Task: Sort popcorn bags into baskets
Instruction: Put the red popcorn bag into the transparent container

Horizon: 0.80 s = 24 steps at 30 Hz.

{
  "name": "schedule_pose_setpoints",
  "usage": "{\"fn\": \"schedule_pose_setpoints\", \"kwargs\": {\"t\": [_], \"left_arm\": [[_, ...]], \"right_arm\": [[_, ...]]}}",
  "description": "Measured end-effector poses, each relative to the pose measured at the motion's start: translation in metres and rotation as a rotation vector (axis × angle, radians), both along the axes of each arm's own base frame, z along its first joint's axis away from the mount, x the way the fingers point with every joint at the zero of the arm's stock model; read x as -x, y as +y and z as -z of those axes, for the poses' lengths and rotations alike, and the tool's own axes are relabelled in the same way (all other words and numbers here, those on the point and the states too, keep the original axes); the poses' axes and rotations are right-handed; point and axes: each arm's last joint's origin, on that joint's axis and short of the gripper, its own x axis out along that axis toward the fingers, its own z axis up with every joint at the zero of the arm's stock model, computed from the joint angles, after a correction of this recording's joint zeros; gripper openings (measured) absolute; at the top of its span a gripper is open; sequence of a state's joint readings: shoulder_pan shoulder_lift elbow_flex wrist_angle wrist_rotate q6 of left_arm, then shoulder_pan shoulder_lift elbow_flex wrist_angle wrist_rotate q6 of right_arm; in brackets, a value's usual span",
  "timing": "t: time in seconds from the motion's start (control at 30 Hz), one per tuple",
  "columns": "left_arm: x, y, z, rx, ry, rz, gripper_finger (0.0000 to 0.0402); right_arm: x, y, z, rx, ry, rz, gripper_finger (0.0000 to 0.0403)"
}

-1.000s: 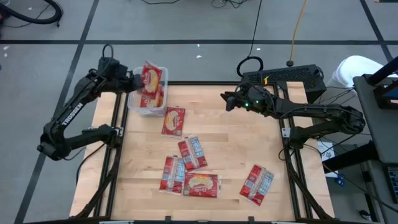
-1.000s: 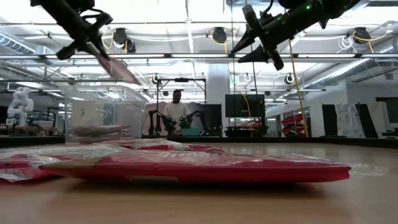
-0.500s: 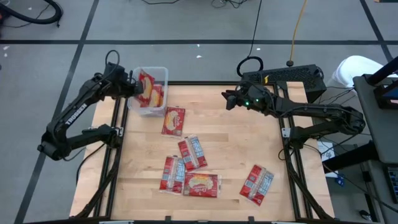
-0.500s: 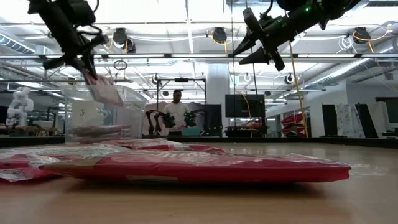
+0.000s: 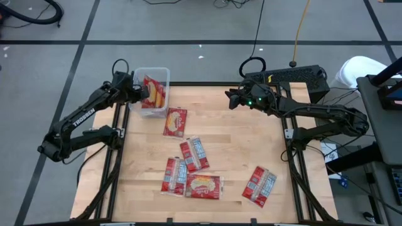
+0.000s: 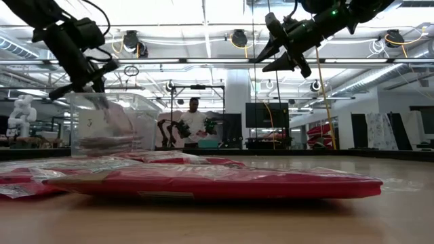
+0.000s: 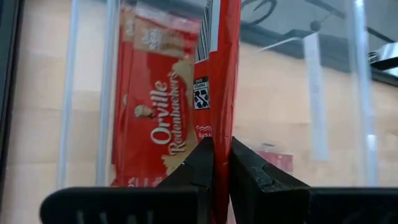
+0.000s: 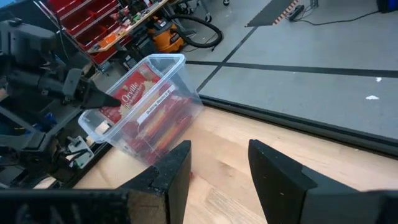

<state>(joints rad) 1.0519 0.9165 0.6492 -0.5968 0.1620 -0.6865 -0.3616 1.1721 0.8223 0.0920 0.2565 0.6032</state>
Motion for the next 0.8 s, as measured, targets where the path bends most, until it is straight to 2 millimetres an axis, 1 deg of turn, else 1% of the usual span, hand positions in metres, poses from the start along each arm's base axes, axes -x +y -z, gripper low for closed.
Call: {"fn": "schedule_pose_setpoints", "kwargs": {"t": [0.17, 0.27, 0.4, 0.57, 0.67, 0.8], "left_arm": [[0.001, -0.001, 0.007, 0.011, 0.018, 0.003, 0.0034], [0.001, -0.001, 0.008, 0.007, 0.026, 0.002, 0.0046], [0.003, -0.001, 0.008, -0.001, 0.053, -0.033, 0.0086], [0.003, -0.002, 0.008, 0.002, 0.059, -0.032, 0.0140], [0.003, 0.000, 0.003, -0.027, 0.072, -0.046, 0.0157], [0.002, 0.003, -0.010, -0.091, 0.100, -0.031, 0.0161]], "right_arm": [[0.000, -0.001, 0.000, 0.018, 0.013, -0.005, 0.0154], [0.001, -0.003, 0.000, 0.008, 0.007, 0.000, 0.0154], [0.003, -0.007, 0.000, -0.013, -0.002, -0.038, 0.0154], [0.003, -0.009, 0.000, -0.030, -0.010, -0.076, 0.0154], [0.003, -0.009, 0.000, -0.036, -0.012, -0.095, 0.0154], [0.003, -0.008, 0.000, -0.044, -0.015, -0.124, 0.0154]]}}
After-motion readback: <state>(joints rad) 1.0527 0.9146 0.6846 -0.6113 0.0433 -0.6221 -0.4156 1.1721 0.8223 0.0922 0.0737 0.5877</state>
